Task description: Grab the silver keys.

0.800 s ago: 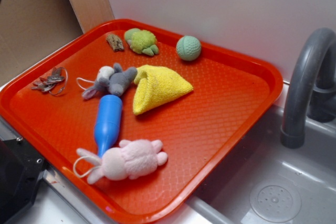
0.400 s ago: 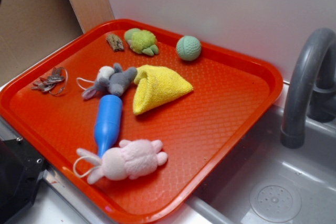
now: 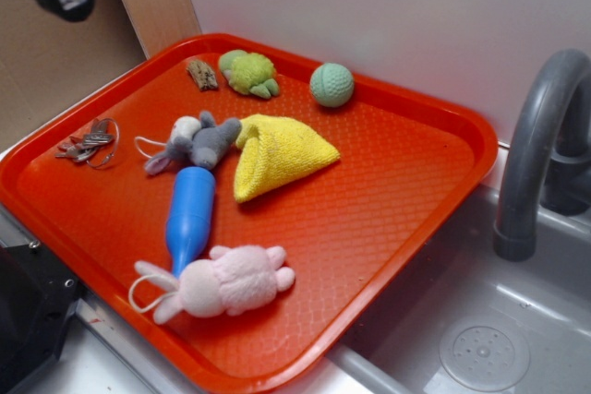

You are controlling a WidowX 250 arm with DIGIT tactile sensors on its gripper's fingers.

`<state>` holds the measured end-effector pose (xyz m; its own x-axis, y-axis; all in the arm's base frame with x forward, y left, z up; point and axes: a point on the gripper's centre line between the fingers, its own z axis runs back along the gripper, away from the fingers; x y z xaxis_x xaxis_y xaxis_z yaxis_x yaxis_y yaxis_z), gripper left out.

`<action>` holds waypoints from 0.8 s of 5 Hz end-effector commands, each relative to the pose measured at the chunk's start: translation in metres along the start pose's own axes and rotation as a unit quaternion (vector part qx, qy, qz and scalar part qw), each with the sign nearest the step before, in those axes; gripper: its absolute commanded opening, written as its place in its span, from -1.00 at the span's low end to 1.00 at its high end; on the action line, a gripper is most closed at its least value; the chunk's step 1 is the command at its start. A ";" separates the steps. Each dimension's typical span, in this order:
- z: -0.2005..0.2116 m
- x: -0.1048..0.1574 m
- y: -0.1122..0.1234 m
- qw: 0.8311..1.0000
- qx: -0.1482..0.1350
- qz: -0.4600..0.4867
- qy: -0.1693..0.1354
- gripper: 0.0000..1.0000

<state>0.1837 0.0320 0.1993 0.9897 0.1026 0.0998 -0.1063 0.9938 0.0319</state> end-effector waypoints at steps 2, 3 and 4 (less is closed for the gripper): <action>-0.036 -0.031 0.092 0.997 0.032 -0.063 0.016 1.00; -0.058 -0.019 0.117 0.998 0.013 -0.064 0.014 1.00; -0.068 -0.007 0.117 1.000 0.015 -0.015 0.002 1.00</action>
<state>0.1651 0.1435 0.1244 0.9956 0.0701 0.0621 -0.0723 0.9968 0.0349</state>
